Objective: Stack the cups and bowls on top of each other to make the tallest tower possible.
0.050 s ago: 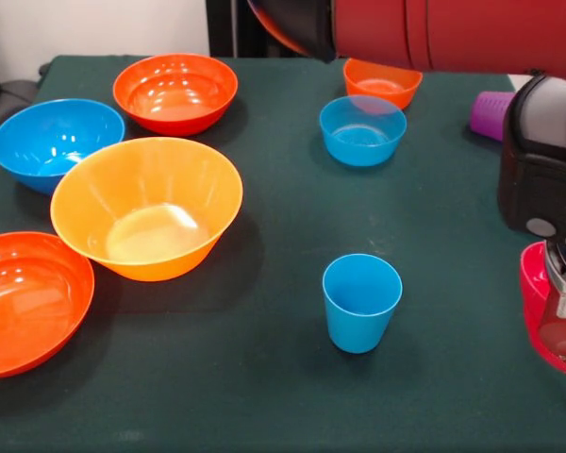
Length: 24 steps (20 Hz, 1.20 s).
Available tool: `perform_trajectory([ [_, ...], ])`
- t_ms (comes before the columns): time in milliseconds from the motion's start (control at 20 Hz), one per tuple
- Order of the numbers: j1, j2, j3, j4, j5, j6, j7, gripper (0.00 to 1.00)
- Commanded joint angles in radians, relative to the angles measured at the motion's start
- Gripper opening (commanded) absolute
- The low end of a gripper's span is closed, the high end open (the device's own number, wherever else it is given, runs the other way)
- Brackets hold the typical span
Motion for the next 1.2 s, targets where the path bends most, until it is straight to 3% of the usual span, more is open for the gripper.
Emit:
perform_trajectory([
  [50,-0.013,-0.040,-0.039,-0.145,-0.120,-0.049,-0.265,0.00],
  [650,-0.030,-0.039,-0.029,-0.139,-0.160,-0.049,-0.353,0.00],
  [1200,-0.034,-0.039,-0.043,-0.121,-0.212,0.029,-0.385,0.00],
])
